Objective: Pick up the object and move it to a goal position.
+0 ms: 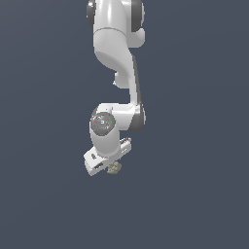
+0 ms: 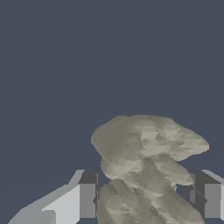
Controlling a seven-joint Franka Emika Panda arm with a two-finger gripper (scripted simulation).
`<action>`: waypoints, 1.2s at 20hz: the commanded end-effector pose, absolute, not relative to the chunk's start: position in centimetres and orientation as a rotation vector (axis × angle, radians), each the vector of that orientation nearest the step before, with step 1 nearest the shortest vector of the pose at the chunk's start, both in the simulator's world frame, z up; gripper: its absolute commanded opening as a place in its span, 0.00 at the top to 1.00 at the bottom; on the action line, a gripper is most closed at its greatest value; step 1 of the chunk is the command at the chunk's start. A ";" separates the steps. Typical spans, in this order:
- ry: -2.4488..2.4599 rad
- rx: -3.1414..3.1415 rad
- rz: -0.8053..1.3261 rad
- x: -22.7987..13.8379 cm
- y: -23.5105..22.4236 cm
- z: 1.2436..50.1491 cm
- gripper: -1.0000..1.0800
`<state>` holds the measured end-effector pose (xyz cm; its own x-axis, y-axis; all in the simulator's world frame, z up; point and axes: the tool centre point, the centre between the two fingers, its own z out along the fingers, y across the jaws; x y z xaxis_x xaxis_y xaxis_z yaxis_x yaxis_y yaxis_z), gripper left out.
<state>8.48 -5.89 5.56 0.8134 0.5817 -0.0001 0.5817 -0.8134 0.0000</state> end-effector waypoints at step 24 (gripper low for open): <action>0.959 2.991 0.000 4.7 -4.7 12.4 1.00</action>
